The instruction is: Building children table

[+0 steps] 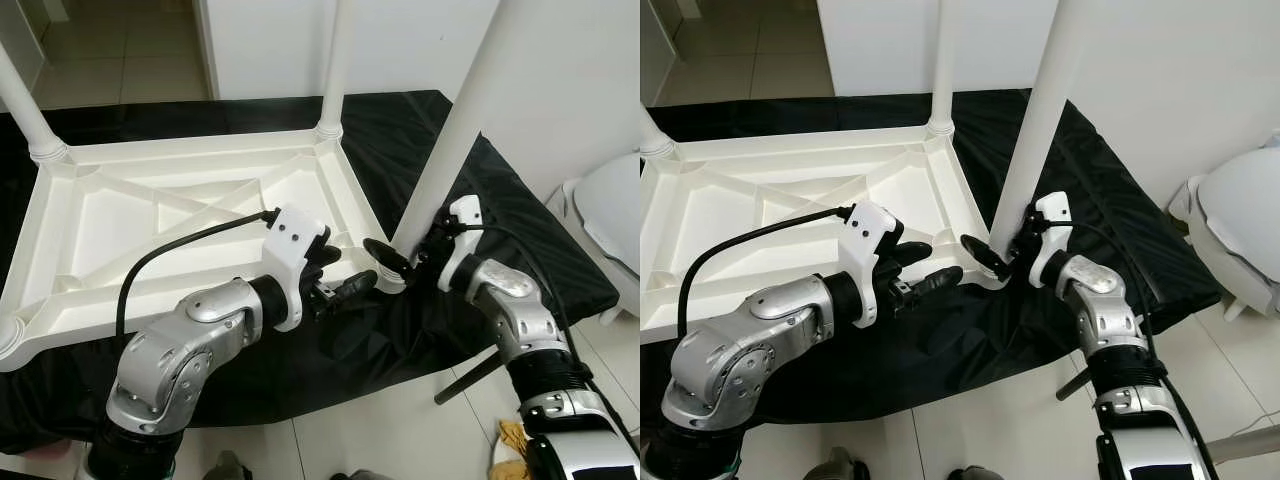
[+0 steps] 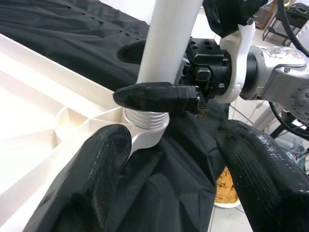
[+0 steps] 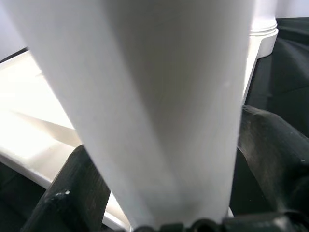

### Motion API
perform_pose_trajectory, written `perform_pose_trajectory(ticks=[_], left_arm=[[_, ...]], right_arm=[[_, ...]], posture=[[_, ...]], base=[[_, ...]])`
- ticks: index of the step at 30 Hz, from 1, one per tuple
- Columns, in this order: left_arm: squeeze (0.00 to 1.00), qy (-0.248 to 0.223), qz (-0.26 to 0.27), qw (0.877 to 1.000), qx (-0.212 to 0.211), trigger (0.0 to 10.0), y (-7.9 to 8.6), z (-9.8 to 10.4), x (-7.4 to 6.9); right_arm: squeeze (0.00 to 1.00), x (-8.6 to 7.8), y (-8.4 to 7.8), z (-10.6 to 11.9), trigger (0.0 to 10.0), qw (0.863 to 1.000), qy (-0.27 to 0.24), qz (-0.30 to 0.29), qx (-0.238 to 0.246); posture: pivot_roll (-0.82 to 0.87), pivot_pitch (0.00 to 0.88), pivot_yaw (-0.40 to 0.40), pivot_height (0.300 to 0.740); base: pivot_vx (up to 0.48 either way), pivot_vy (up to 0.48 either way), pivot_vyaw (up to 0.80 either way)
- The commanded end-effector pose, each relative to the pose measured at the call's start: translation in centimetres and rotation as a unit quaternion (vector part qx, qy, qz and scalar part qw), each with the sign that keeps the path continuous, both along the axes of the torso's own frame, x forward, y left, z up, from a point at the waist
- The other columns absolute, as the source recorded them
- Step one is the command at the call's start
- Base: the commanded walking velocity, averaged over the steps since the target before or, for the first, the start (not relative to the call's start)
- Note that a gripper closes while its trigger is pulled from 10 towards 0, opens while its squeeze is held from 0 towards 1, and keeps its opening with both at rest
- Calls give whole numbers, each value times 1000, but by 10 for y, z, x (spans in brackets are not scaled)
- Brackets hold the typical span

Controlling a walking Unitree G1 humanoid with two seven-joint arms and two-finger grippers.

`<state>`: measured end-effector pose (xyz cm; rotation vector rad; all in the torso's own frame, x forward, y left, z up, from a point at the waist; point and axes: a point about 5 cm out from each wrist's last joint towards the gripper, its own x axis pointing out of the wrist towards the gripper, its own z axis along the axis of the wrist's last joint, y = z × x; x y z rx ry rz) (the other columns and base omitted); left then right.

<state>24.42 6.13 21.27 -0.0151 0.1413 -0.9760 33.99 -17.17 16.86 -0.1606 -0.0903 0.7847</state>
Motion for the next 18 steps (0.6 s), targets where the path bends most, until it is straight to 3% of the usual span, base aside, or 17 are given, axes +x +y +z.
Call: perform_pose_trajectory(ticks=[1, 2, 3, 4, 18], left_arm=[[0, 8, -25, 1000, 8, 10000, -3, -4, -6], [0, 10, -32, 999, 15, 10000, -3, -6, -8], [0, 11, -36, 999, 19, 10000, -3, -7, -9], [0, 12, -38, 999, 21, 10000, -3, -8, -10], [0, 6, -34, 999, 18, 10000, -3, -2, -6]], right_arm=[[0, 0, -3, 0, 8039, 1000, -2, 5, -9], [0, 0, -5, 0, 3294, 1000, -5, 7, -9], [0, 0, -6, 1, 3294, 1000, -7, 9, -10], [0, -1, -7, 1, 0, 1000, -8, 12, -11], [0, -9, -8, -4, 0, 1000, 5, -8, 11]], posture=[[9, 73, -70, 740], [6, 78, -67, 740], [6, 78, -67, 740], [3, 80, -64, 740], [-5, 86, -67, 740]], base=[[0, 0, 0], [0, 0, 0], [0, 0, 0], [0, 0, 0], [0, 0, 0]])
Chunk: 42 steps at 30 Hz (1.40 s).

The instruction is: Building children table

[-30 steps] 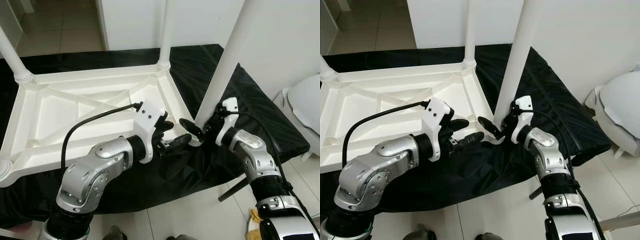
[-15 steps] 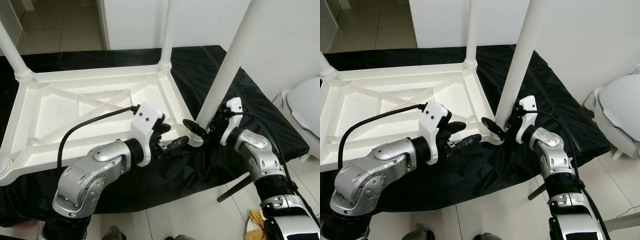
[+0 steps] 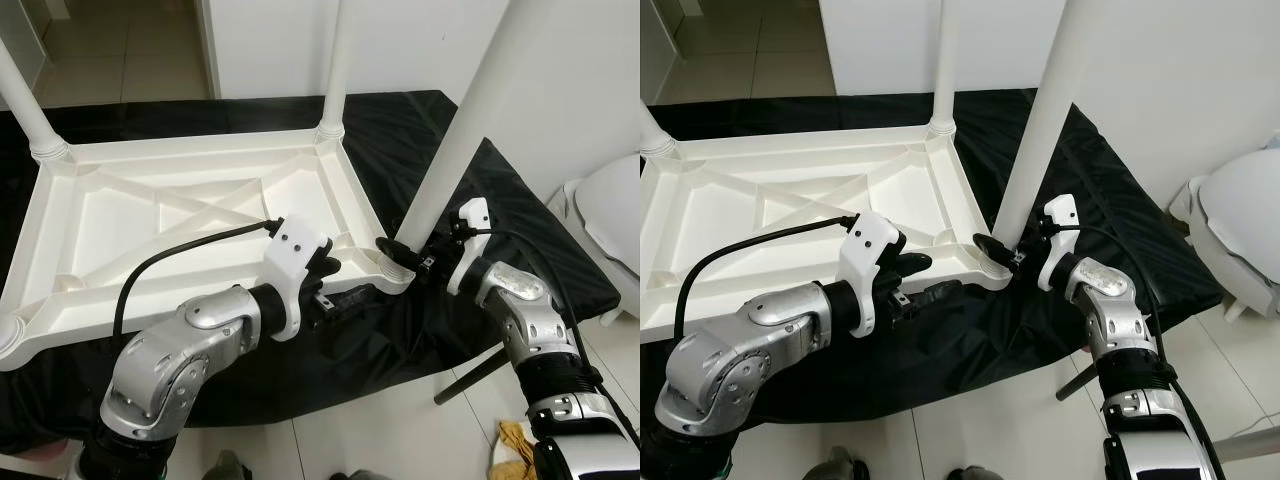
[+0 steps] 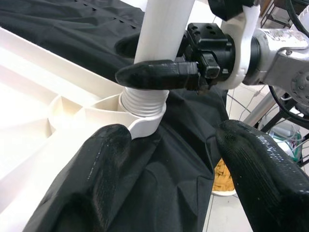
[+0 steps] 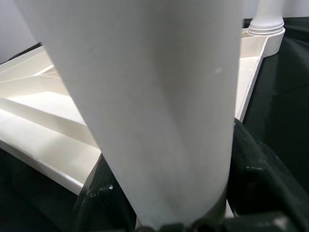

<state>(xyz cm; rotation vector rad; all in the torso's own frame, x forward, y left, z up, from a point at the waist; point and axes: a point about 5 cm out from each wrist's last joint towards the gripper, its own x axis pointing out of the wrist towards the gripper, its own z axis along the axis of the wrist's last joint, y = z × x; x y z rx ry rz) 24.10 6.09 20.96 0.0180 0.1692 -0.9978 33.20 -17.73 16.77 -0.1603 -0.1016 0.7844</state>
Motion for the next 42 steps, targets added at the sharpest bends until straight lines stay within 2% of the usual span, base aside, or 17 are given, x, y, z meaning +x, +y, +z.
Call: perform_pose_trajectory(ticks=[1, 2, 5, 11, 14, 15, 20, 22, 24, 25, 26, 27, 35, 36, 37, 38, 42], left_arm=[[0, 1, -22, 1000, -1, 10000, -2, 1, -2], [0, 1, -22, 1000, -1, 10000, -2, 1, -2], [0, 2, -23, 1000, 0, 10000, -2, 0, -3], [0, 4, -24, 1000, 1, 10000, -2, 0, -3], [0, 5, -26, 1000, -1, 10000, -3, 0, -3], [0, 4, -29, 1000, -1, 10000, -4, 0, -3], [0, 4, -29, 1000, -2, 10000, -4, 0, -3], [0, 4, -29, 1000, -3, 10000, -4, 0, -2], [0, 4, -29, 1000, -3, 10000, -4, 0, -2], [0, 5, -29, 1000, -4, 10000, -5, 0, -2], [0, 5, -29, 1000, -4, 10000, -5, 0, -2], [0, 6, -30, 1000, -5, 10000, -5, 0, -2], [0, 6, -27, 1000, -6, 10000, -5, 0, -1], [0, 6, -26, 1000, -7, 10000, -5, 1, -1], [0, 5, -25, 1000, -7, 10000, -5, 1, -1], [0, 5, -23, 1000, -8, 10000, -4, 1, -1], [0, 4, -21, 1000, -8, 10000, -4, 1, -1]], right_arm=[[0, -4, 1, -5, 0, 1000, 10, -18, 10], [0, -4, 1, -5, 0, 1000, 10, -18, 10], [0, -11, 12, -12, 0, 996, 4, -86, 25], [0, -16, 21, -11, 0, 992, 1, -120, 48], [0, -21, 30, -13, 0, 981, 13, -186, 60], [0, -26, 38, -12, 0, 972, 10, -224, 67], [0, -29, 43, -12, 0, 961, 13, -268, 70], [0, -30, 45, -15, 0, 945, 23, -320, 68], [0, -30, 45, -15, 0, 945, 23, -320, 68], [0, -30, 46, -17, 0, 934, 28, -350, 69], [0, -30, 46, -17, 0, 934, 28, -350, 69], [0, -31, 53, -20, 0, 924, 42, -372, 78], [0, -31, 53, -19, 0, 919, 48, -382, 88], [0, -31, 52, -18, 10000, 919, 47, -380, 89], [0, -31, 52, -17, 10000, 920, 48, -376, 98], [1000, -29, 52, -15, 10000, 925, 44, -365, 96], [1000, -28, 52, -13, 10000, 932, 48, -342, 107]], posture=[[-6, 86, -66, 740], [-6, 86, -66, 740], [-11, 89, -61, 740], [-19, 86, -59, 740], [-25, 86, -58, 740], [-27, 86, -58, 740], [-30, 85, -58, 740], [-32, 84, -55, 740], [-32, 84, -55, 740], [-32, 84, -55, 740], [-32, 84, -55, 740], [-30, 84, -54, 740], [-23, 78, -57, 740], [-22, 75, -58, 740], [-22, 75, -58, 740], [-21, 71, -60, 740], [-18, 70, -60, 740]], base=[[0, 0, 0], [0, 0, 0], [0, 0, 0], [0, 0, 0], [0, 0, 0], [0, 0, 0], [0, 0, 0], [0, 0, 0], [0, 0, 0], [0, 0, 0], [0, 0, 0], [0, 0, 0], [0, 0, 0], [0, 0, 0], [0, 0, 0], [0, 0, 0], [0, 0, 0]])
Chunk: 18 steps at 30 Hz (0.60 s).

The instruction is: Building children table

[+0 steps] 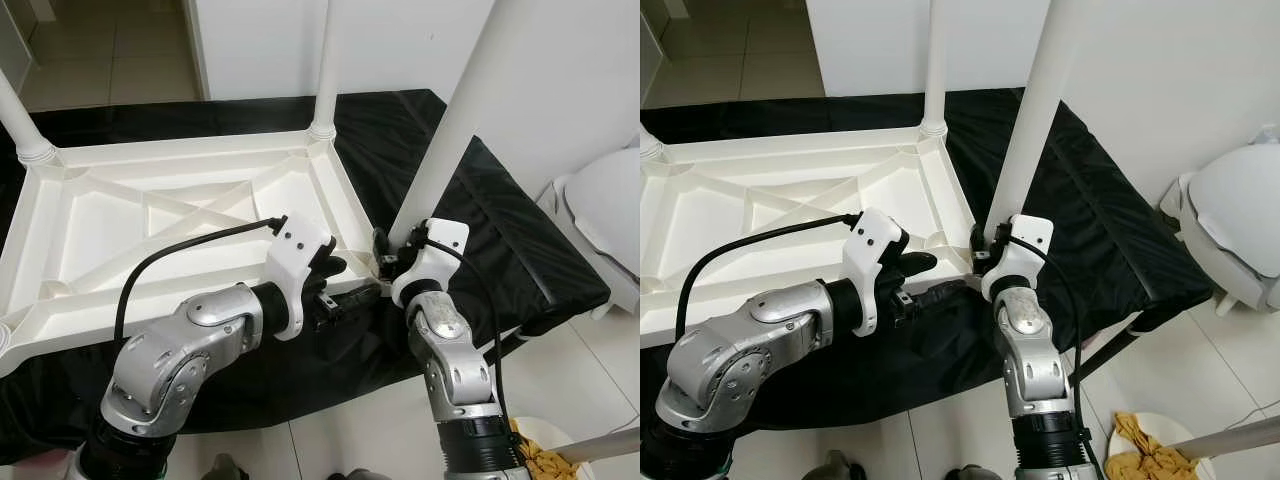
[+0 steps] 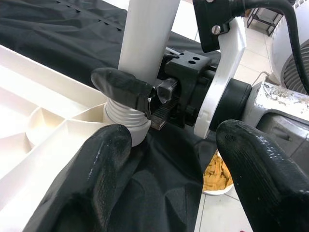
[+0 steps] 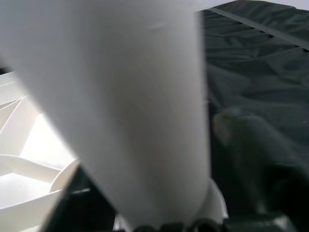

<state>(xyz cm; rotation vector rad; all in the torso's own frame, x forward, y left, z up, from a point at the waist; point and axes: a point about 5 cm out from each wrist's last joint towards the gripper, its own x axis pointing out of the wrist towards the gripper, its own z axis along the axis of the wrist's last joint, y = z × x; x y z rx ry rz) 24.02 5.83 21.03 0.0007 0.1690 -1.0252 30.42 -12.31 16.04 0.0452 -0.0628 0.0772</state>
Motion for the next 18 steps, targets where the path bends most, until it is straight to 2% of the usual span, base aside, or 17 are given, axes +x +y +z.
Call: perform_pose_trajectory(ticks=[1, 6, 10, 11, 12, 13, 14, 16, 18], left_arm=[[0, 0, -7, 1000, -1, 10000, -1, 0, 0], [0, -2, -3, 1000, -2, 10000, -1, 1, 1], [0, -2, -2, 1000, -4, 10000, -1, 2, 1], [0, -2, -1, 1000, -5, 10000, -1, 2, 0], [0, -2, -1, 1000, -5, 10000, -1, 2, 0], [0, -2, 0, 1000, -6, 10000, -1, 2, 0], [0, -2, 0, 1000, -6, 10000, -1, 2, 0], [0, -2, 0, 1000, -6, 10000, 0, 2, 0], [0, -2, 1, 1000, -6, 10000, 0, 2, 0]], right_arm=[[1000, 1, -3, -3, 10000, 1000, 11, 19, 11], [1000, 2, -5, 5, 10000, 996, -7, 93, 8], [1000, 4, -10, 7, 10000, 993, -9, 120, 1], [294, 5, -13, 8, 10000, 989, -11, 146, -8], [294, 5, -13, 8, 10000, 989, -11, 146, -8], [0, 6, -15, 9, 10000, 984, -15, 179, -16], [0, 6, -15, 9, 10000, 984, -15, 179, -16], [0, 8, -19, 10, 10000, 972, -20, 231, -29], [0, 8, -20, 10, 10000, 968, -22, 246, -34]], posture=[[-18, 70, -60, 740], [-19, 64, -59, 740], [-16, 60, -59, 740], [-16, 60, -60, 740], [-16, 60, -60, 740], [-11, 56, -60, 740], [-11, 56, -60, 740], [-9, 54, -58, 740], [-9, 54, -58, 740]], base=[[0, 0, 0], [0, 0, 0], [0, 0, 0], [0, 0, 0], [0, 0, 0], [0, 0, 0], [0, 0, 0], [0, 0, 0], [0, 0, 0]])
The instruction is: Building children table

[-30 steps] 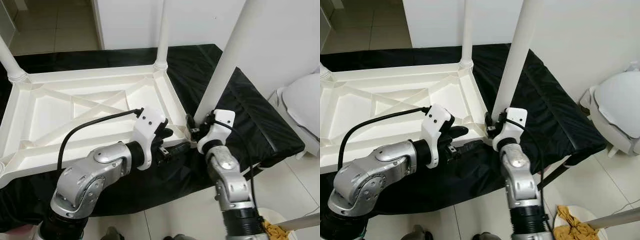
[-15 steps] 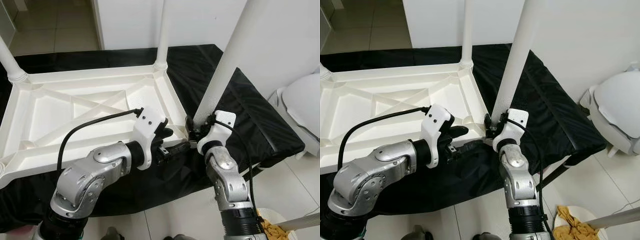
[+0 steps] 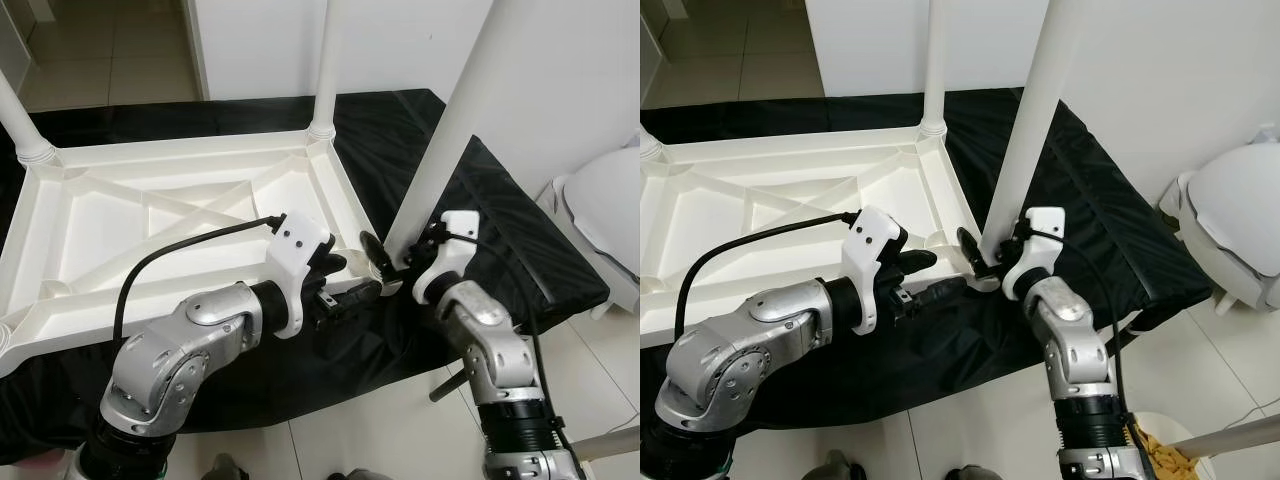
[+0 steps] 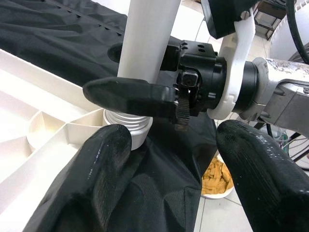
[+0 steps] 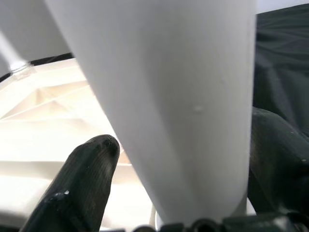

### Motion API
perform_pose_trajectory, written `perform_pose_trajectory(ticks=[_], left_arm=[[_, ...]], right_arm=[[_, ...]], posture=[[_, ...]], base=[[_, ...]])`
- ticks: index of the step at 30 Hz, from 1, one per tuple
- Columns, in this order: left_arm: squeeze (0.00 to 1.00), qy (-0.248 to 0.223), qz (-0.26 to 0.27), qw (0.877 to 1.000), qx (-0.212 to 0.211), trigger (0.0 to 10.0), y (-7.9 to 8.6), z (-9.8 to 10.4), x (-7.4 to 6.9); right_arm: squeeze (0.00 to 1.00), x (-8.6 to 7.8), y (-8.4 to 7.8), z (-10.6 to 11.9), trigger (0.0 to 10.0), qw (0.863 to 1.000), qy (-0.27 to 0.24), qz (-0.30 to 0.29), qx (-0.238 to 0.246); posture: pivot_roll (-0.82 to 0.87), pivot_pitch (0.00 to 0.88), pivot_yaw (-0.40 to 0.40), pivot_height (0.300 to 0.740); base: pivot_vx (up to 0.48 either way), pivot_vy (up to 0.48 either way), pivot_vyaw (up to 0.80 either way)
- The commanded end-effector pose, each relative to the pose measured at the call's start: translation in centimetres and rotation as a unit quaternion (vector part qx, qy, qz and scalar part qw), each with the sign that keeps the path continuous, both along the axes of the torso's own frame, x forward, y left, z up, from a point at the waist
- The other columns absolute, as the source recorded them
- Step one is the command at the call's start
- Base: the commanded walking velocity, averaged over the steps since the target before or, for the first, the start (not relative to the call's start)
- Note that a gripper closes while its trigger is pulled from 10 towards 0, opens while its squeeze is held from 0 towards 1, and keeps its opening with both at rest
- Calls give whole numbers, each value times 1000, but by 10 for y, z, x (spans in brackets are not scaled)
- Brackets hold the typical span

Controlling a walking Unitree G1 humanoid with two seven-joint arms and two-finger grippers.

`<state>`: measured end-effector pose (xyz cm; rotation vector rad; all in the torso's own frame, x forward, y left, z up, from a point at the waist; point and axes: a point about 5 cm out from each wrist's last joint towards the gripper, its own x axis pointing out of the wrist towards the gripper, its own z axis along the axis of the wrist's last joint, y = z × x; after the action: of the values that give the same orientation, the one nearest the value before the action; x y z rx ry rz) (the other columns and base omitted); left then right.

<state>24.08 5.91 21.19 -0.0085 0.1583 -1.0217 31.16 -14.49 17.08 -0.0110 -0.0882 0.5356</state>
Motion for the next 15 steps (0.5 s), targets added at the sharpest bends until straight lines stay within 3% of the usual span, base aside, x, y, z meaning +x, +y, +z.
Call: perform_pose_trajectory(ticks=[1, 4, 15], left_arm=[[0, 0, -2, 1000, 0, 10000, -1, 1, 0], [0, -1, -1, 1000, 1, 10000, 0, 2, 0], [0, -2, 8, 1000, 0, 10000, 1, 2, 0]], right_arm=[[0, 2, -1, -1, 10000, 999, -6, 41, -12], [0, 11, -11, 0, 10000, 996, -8, 85, -38], [0, 23, -23, -7, 10000, 989, 8, 122, -82]], posture=[[-3, 55, -55, 740], [4, 59, -57, 740], [24, 63, -61, 740]], base=[[0, 0, 0], [0, 0, 0], [0, 0, 0]])
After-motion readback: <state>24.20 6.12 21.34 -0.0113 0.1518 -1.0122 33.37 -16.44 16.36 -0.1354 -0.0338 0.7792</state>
